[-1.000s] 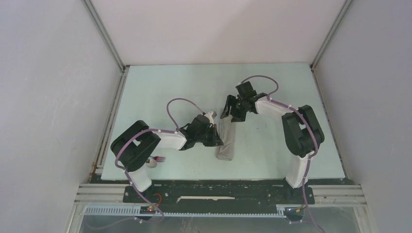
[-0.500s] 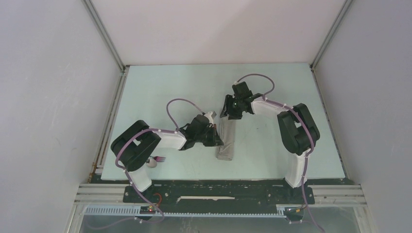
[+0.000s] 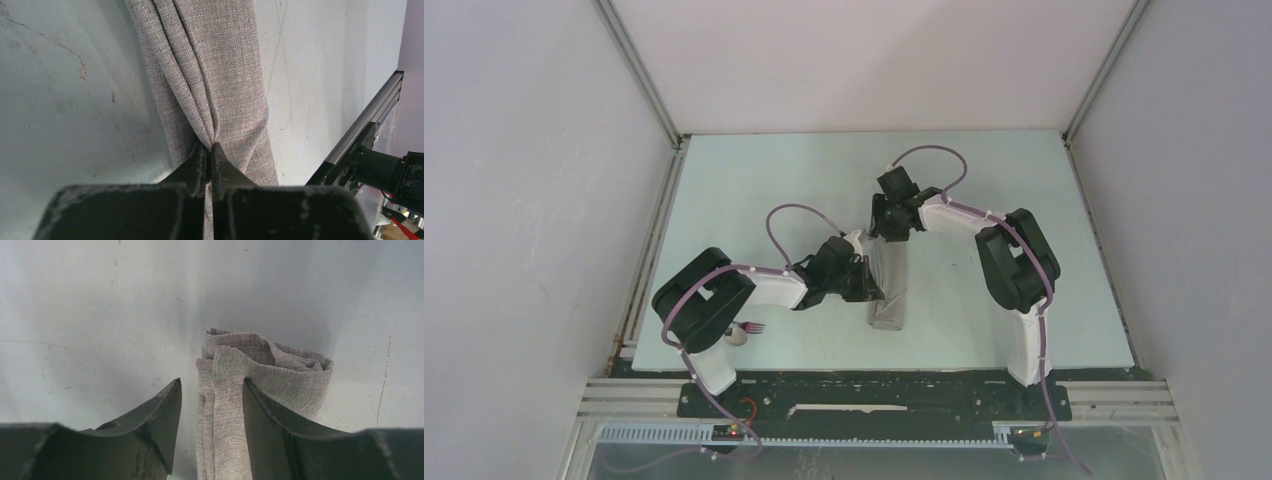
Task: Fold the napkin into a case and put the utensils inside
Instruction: Fold the 2/3-rectangle-folded napkin at the center of the board.
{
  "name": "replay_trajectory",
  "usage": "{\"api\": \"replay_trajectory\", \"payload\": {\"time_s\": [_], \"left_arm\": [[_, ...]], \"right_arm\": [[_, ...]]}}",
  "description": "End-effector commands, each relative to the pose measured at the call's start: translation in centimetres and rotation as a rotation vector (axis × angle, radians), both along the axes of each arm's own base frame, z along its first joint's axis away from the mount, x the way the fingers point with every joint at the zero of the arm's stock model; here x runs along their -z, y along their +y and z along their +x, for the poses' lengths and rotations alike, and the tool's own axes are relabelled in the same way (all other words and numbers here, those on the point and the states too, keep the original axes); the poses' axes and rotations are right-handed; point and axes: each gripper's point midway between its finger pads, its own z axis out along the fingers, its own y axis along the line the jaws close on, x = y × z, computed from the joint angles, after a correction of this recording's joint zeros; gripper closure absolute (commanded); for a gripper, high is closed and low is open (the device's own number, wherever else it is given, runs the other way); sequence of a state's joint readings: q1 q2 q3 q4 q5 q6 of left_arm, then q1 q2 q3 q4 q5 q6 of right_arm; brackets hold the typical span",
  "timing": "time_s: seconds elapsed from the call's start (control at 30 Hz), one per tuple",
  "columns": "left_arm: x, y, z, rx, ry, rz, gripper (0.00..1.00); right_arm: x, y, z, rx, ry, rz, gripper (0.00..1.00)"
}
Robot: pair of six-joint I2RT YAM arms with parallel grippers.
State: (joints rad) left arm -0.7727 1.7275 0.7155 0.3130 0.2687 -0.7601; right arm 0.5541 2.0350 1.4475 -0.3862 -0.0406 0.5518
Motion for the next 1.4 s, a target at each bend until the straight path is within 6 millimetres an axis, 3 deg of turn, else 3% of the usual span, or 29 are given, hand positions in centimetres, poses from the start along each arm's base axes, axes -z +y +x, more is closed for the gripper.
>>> {"api": "replay_trajectory", "payload": {"time_s": [0.0, 0.07, 0.17, 0.3, 0.37, 0.47, 0.63, 0.8, 1.0, 1.13, 1.2, 1.37], "left_arm": [[0.9, 0.5, -0.9, 0.01, 0.034, 0.014, 1.0], [0.8, 0.5, -0.9, 0.011, 0.035, 0.011, 0.99], [-0.2, 0.4, -1.3, 0.017, 0.042, -0.017, 0.77], [-3.3, 1.3, -1.7, 0.012, -0.002, -0.041, 0.5], [-4.5, 1.9, -1.8, 0.002, -0.017, -0.038, 0.43], [-4.6, 2.6, -1.6, -0.018, -0.013, -0.022, 0.33], [-2.2, 1.7, -1.1, -0.003, 0.067, -0.019, 0.27], [-0.7, -0.4, -1.7, 0.009, 0.161, -0.133, 0.32], [-3.1, -5.0, -4.1, 0.04, 0.215, -0.337, 0.39], [-5.0, -8.0, -5.4, 0.048, 0.261, -0.476, 0.36], [-5.4, -6.9, -5.4, 0.015, 0.248, -0.515, 0.34], [-4.8, 0.7, -3.6, -0.134, 0.131, -0.437, 0.29]], "right_arm": [[0.6, -0.3, 0.6, 0.003, -0.038, -0.101, 0.47], [0.9, -0.3, 0.6, 0.001, -0.036, -0.108, 0.51], [1.0, -0.3, 0.4, -0.01, -0.032, -0.105, 0.52], [0.2, 0.3, -0.1, -0.051, 0.003, -0.032, 0.48], [-0.6, 0.5, -0.6, -0.063, 0.026, 0.013, 0.45], [-2.4, 0.8, -1.1, -0.077, 0.04, 0.07, 0.4], [-5.2, 0.3, -1.9, -0.092, 0.048, 0.139, 0.33], [-6.2, -1.5, -2.9, -0.095, 0.068, 0.197, 0.3], [-5.4, -4.0, -4.2, -0.1, 0.089, 0.167, 0.29], [-4.7, -5.4, -5.0, -0.132, 0.078, 0.097, 0.3], [-4.7, -5.7, -5.5, -0.166, 0.062, 0.073, 0.31], [-4.5, -4.9, -5.8, -0.314, -0.025, 0.002, 0.38]]}}
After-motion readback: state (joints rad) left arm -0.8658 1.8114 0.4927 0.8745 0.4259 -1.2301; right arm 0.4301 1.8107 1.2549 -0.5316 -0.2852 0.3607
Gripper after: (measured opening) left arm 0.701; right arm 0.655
